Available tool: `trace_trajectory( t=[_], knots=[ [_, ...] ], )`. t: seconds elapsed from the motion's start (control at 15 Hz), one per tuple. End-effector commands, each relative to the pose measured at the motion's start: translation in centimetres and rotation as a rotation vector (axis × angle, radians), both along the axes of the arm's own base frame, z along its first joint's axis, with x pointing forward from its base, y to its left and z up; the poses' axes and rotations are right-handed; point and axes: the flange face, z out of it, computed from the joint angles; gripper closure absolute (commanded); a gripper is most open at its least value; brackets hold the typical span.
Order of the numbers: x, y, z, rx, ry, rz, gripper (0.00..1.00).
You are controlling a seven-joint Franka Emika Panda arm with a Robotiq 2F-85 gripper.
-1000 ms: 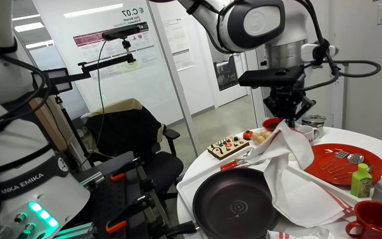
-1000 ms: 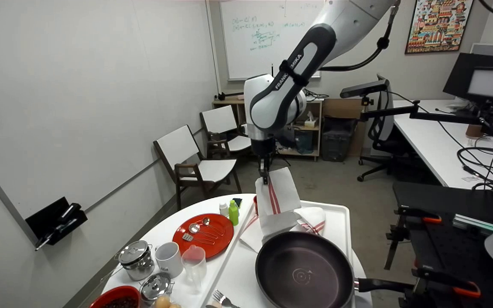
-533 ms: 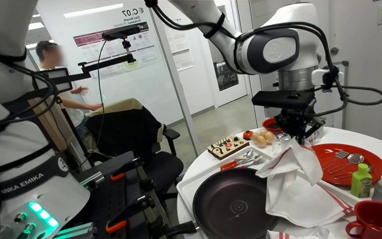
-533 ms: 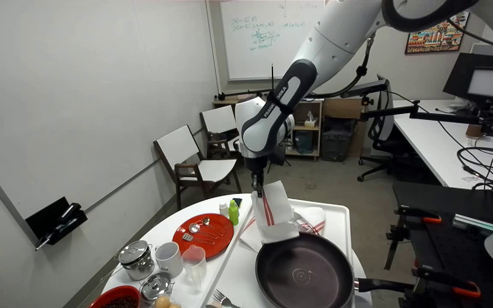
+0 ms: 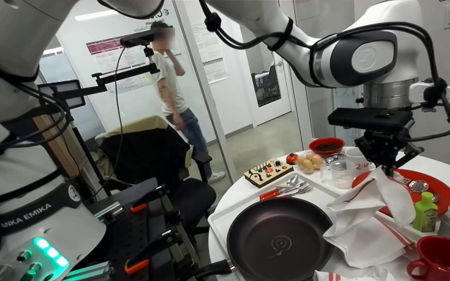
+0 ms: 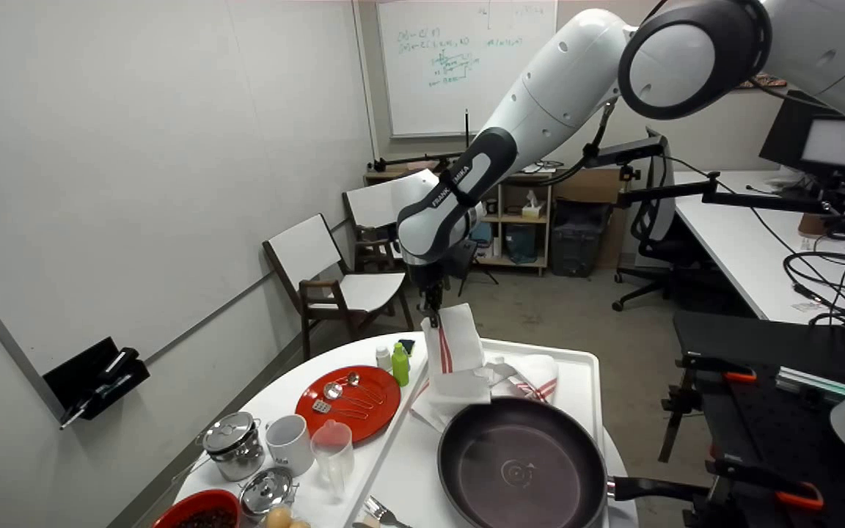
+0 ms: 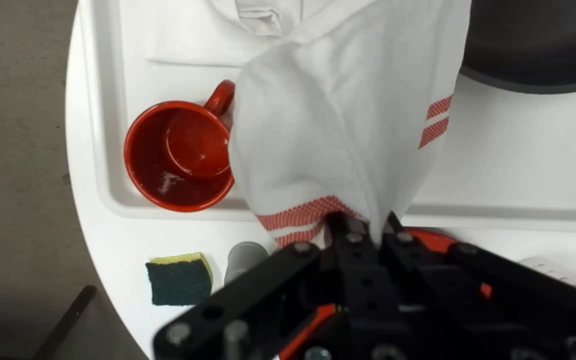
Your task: Use the red and white towel to wipe the pan
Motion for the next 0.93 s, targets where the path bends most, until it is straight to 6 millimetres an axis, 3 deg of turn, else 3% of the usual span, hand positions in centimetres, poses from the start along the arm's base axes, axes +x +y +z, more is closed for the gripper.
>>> trace_trajectory(
  t=[0.0,0.2,0.53,0.87],
  knots=[
    [1.8,0.6,-0.8,-0.026,-0.015,0.024,0.99],
    [1.8,3.1,-3.3,-0.040,0.004,0.091,0.99],
    [1.0,7.4,-9.1,-0.008,0.088,0.152,0.99],
    [-0.1,6.7,-12.5,0.028,0.140,0.115,0.99]
  ],
)
